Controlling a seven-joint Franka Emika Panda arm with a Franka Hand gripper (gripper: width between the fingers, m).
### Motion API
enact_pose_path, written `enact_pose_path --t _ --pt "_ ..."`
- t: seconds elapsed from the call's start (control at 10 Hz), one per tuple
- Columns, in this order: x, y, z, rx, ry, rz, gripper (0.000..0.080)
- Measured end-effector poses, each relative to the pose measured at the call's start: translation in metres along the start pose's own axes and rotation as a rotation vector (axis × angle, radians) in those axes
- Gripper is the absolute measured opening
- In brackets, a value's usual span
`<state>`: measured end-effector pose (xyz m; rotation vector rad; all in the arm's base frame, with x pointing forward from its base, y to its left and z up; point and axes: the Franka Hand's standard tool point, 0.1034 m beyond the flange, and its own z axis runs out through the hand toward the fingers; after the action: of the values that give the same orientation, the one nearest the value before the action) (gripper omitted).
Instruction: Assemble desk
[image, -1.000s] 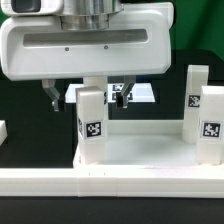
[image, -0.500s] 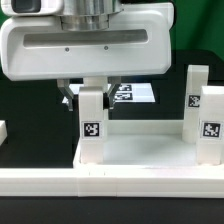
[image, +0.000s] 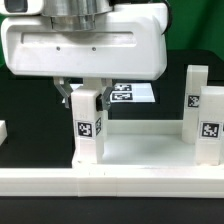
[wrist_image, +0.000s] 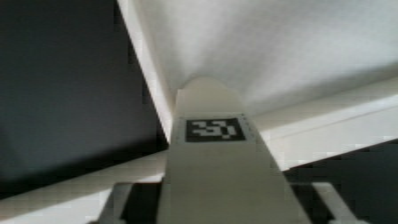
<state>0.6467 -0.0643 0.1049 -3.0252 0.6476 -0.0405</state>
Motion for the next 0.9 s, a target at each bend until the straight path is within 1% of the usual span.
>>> enact_pose_path --t 0.1,0.3,0.5,0.7,0.8,0.9 --pt "0.0002 -0.0002 0.0 0.007 0.0 0.106 0.0288" --pt "-0.0001 -0.001 -0.0001 0.011 -0.002 0.317 0.0288" --pt "-0.0005 -0.0017 0.0002 0.023 -0.008 0.589 0.0289" --pt "-0.0008 -0.0025 0.0003 0.023 -0.01 0.725 0.029" --pt "-0.0008 -0.0024 0.0003 0.023 -0.01 0.72 0.029" --pt "-0.0009 -0.0025 0.0004 0.023 -0.009 0.677 0.039"
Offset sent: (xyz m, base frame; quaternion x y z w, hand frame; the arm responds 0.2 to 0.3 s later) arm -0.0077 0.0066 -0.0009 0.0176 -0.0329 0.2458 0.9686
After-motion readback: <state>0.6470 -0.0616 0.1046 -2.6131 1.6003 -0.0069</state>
